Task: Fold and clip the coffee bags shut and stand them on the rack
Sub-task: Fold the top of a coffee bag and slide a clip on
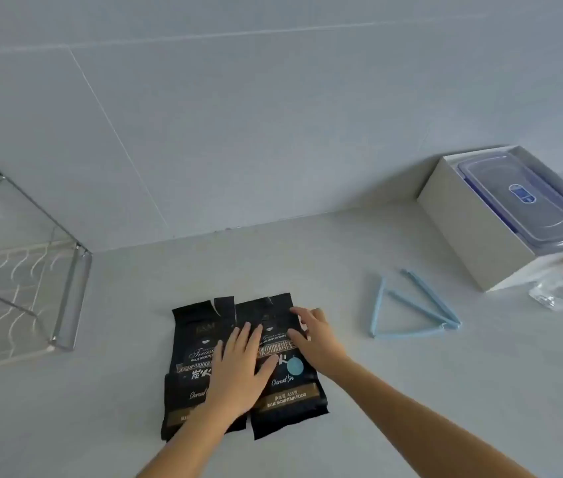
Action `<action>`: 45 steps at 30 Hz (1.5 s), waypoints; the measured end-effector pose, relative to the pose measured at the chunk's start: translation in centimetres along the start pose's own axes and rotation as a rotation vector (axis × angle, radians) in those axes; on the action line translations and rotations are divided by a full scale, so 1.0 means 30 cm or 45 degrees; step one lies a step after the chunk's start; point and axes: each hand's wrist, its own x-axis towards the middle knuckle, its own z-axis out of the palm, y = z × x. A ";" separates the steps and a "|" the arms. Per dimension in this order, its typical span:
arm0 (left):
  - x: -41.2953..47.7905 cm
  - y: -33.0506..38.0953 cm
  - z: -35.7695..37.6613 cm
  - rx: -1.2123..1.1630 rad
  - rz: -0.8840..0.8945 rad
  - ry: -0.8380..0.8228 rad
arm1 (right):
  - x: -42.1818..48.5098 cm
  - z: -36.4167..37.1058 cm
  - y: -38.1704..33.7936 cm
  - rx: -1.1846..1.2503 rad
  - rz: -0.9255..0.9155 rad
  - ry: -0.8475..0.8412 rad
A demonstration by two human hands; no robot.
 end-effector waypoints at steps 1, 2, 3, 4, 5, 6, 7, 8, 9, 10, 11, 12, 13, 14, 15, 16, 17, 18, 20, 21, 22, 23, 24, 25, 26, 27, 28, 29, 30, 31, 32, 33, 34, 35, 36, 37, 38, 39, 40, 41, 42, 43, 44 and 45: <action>-0.017 -0.010 0.010 -0.040 -0.022 0.091 | -0.002 0.015 0.003 0.091 0.063 0.013; -0.025 -0.021 0.021 -0.101 -0.054 0.182 | -0.003 0.026 0.008 0.195 0.120 0.011; -0.043 -0.021 0.025 -0.159 -0.094 0.225 | -0.016 0.033 0.013 0.272 0.122 -0.007; -0.058 -0.020 0.026 -0.262 -0.129 0.266 | -0.026 0.035 0.015 0.330 0.104 -0.004; -0.058 -0.010 0.014 -0.378 -0.174 0.263 | -0.036 0.030 0.013 0.348 0.089 -0.006; -0.054 0.002 -0.004 -0.500 -0.207 0.261 | -0.047 0.022 0.009 0.354 0.069 0.013; -0.051 0.010 -0.028 -0.631 -0.234 0.244 | -0.061 0.013 0.002 0.352 0.046 0.043; -0.050 0.010 -0.053 -0.769 -0.249 0.238 | -0.081 0.006 -0.009 0.358 0.004 0.079; -0.053 0.011 -0.077 -0.946 -0.264 0.222 | -0.101 -0.002 -0.020 0.394 -0.029 0.100; -0.056 0.010 -0.100 -1.091 -0.261 0.222 | -0.120 -0.010 -0.031 0.431 -0.085 0.126; -0.061 0.009 -0.121 -1.163 -0.237 0.238 | -0.140 -0.020 -0.049 0.450 -0.152 0.160; -0.069 0.011 -0.139 -1.199 -0.188 0.265 | -0.160 -0.031 -0.069 0.440 -0.214 0.195; -0.079 0.015 -0.157 -1.227 -0.123 0.295 | -0.178 -0.042 -0.084 0.430 -0.260 0.221; -0.090 0.023 -0.174 -1.252 -0.055 0.316 | -0.193 -0.052 -0.098 0.420 -0.291 0.242; -0.100 0.031 -0.190 -1.260 0.005 0.326 | -0.203 -0.064 -0.112 0.398 -0.317 0.254; -0.107 0.037 -0.203 -1.246 0.062 0.340 | -0.209 -0.075 -0.125 0.377 -0.329 0.255; -0.113 0.042 -0.216 -1.199 0.105 0.359 | -0.208 -0.086 -0.133 0.352 -0.336 0.251; -0.117 0.046 -0.226 -1.155 0.133 0.380 | -0.207 -0.097 -0.142 0.329 -0.342 0.256; -0.121 0.044 -0.240 -1.165 0.157 0.423 | -0.207 -0.114 -0.163 0.296 -0.396 0.301; -0.122 0.040 -0.244 -1.191 0.156 0.443 | -0.208 -0.116 -0.170 0.277 -0.433 0.315; -0.124 0.036 -0.244 -1.212 0.148 0.453 | -0.209 -0.115 -0.172 0.268 -0.450 0.310; -0.125 0.034 -0.243 -1.215 0.126 0.449 | -0.207 -0.113 -0.172 0.275 -0.432 0.285; -0.122 0.033 -0.239 -1.218 0.085 0.430 | -0.202 -0.112 -0.170 0.295 -0.382 0.256; -0.120 0.034 -0.235 -1.231 0.031 0.398 | -0.196 -0.113 -0.168 0.315 -0.323 0.231; -0.118 0.039 -0.233 -1.258 -0.018 0.369 | -0.192 -0.117 -0.166 0.320 -0.294 0.233; -0.117 0.045 -0.237 -1.284 -0.045 0.368 | -0.190 -0.123 -0.169 0.304 -0.316 0.262; -0.115 0.049 -0.246 -1.304 -0.041 0.405 | -0.194 -0.128 -0.177 0.277 -0.368 0.290; -0.114 0.053 -0.257 -1.311 -0.016 0.463 | -0.201 -0.132 -0.183 0.259 -0.426 0.310; -0.115 0.056 -0.267 -1.307 0.013 0.509 | -0.205 -0.133 -0.184 0.269 -0.454 0.309; -0.118 0.062 -0.275 -1.295 0.031 0.530 | -0.208 -0.132 -0.186 0.293 -0.446 0.302; -0.124 0.071 -0.277 -1.281 0.039 0.535 | -0.208 -0.129 -0.184 0.312 -0.418 0.298; -0.132 0.081 -0.275 -1.270 0.050 0.540 | -0.207 -0.126 -0.180 0.319 -0.395 0.301; -0.141 0.087 -0.269 -1.261 0.066 0.568 | -0.205 -0.126 -0.174 0.317 -0.402 0.333; -0.148 0.090 -0.266 -1.267 0.086 0.618 | -0.205 -0.128 -0.174 0.321 -0.440 0.381; -0.156 0.090 -0.267 -1.292 0.106 0.663 | -0.210 -0.130 -0.176 0.331 -0.488 0.410; -0.164 0.086 -0.268 -1.326 0.123 0.681 | -0.219 -0.129 -0.177 0.347 -0.524 0.415; -0.164 0.082 -0.270 -1.328 0.127 0.679 | -0.224 -0.128 -0.180 0.358 -0.526 0.408; -0.159 0.083 -0.273 -1.303 0.120 0.659 | -0.221 -0.126 -0.183 0.348 -0.501 0.400; -0.155 0.085 -0.274 -1.262 0.105 0.627 | -0.216 -0.124 -0.186 0.323 -0.453 0.390; -0.154 0.088 -0.272 -1.245 0.094 0.601 | -0.211 -0.122 -0.190 0.306 -0.417 0.384; -0.154 0.091 -0.270 -1.242 0.098 0.613 | -0.209 -0.126 -0.197 0.306 -0.415 0.391; -0.155 0.092 -0.274 -1.244 0.114 0.670 | -0.210 -0.131 -0.204 0.326 -0.455 0.404; -0.161 0.088 -0.277 -1.258 0.132 0.732 | -0.218 -0.133 -0.208 0.357 -0.507 0.396; -0.171 0.079 -0.276 -1.276 0.142 0.770 | -0.232 -0.128 -0.206 0.379 -0.538 0.370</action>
